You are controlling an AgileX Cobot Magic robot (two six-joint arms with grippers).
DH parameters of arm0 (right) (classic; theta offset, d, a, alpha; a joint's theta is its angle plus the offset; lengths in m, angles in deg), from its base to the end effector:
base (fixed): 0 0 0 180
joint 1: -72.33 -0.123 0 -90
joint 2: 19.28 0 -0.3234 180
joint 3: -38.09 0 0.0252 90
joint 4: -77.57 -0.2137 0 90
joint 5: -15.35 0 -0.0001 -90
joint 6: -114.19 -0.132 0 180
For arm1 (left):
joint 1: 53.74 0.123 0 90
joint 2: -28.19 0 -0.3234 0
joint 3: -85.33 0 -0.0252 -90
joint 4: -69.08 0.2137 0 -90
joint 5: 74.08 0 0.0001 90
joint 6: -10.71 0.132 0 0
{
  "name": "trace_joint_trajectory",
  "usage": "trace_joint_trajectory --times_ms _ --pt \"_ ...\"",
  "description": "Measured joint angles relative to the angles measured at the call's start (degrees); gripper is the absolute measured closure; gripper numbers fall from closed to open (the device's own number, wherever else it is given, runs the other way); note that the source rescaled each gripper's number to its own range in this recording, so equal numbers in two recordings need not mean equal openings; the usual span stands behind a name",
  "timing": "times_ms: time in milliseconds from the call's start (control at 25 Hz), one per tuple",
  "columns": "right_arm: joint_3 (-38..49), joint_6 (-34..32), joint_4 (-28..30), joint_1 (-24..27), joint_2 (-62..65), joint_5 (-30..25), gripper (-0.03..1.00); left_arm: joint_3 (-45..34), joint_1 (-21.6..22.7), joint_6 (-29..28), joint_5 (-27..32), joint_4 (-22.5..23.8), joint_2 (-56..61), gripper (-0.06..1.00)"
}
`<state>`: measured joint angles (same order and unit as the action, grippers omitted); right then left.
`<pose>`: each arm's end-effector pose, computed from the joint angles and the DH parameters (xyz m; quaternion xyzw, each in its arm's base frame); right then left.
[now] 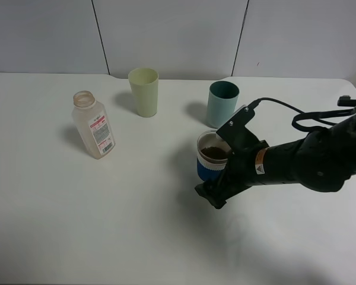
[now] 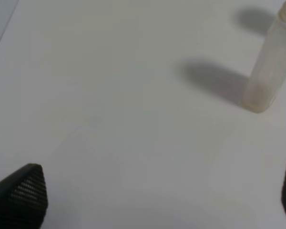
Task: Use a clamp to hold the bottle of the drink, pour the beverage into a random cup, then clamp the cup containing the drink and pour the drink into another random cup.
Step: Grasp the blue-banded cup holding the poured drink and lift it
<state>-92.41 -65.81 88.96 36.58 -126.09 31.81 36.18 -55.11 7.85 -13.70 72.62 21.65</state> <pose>0.2285 0.1736 0.1458 -0.3811 0.8591 0.0989 0.3270 -0.0404 0.0081 0.2432 -0.0123 0.8479 0.0113 0.5299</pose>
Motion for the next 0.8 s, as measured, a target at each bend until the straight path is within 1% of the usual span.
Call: trace_joint_trajectory --times_ms 40,120,200,240,280,400,440,600,640,800 --pt "0.0 1.2 -0.4 0.0 0.0 0.7 -0.03 0.0 0.0 0.0 0.0 0.0 0.0 -0.06" --pt "2.2 5.5 -3.2 0.0 0.0 5.2 -0.03 0.0 0.0 0.0 0.0 0.0 0.0 -0.06" --pt "5.0 9.3 -6.1 0.0 0.0 11.1 -0.03 0.0 0.0 0.0 0.0 0.0 0.0 -0.06" --pt "6.9 11.0 -7.5 0.0 0.0 14.9 -0.03 0.0 0.0 0.0 0.0 0.0 0.0 -0.06" --pt "6.9 11.0 -7.5 0.0 0.0 14.9 -0.03 0.0 0.0 0.0 0.0 0.0 0.0 -0.06" --pt "11.4 14.7 -10.5 0.0 0.1 24.7 -0.03 0.0 0.0 0.0 0.0 0.0 0.0 -0.06" --pt "12.3 15.3 -11.4 0.0 0.1 27.3 -0.03 0.0 0.0 0.0 0.0 0.0 0.0 -0.06" --pt "13.6 15.6 -13.8 0.0 -1.1 31.6 -0.03 0.0 0.0 0.0 0.0 0.0 0.0 -0.06" --pt "13.7 15.8 -14.1 0.0 -3.3 34.1 -0.03 0.0 0.0 0.1 0.0 0.0 0.0 -0.06" --pt "13.8 15.8 -13.3 0.0 -9.3 41.0 -0.03 0.0 0.0 0.1 0.0 0.0 0.0 -0.06"
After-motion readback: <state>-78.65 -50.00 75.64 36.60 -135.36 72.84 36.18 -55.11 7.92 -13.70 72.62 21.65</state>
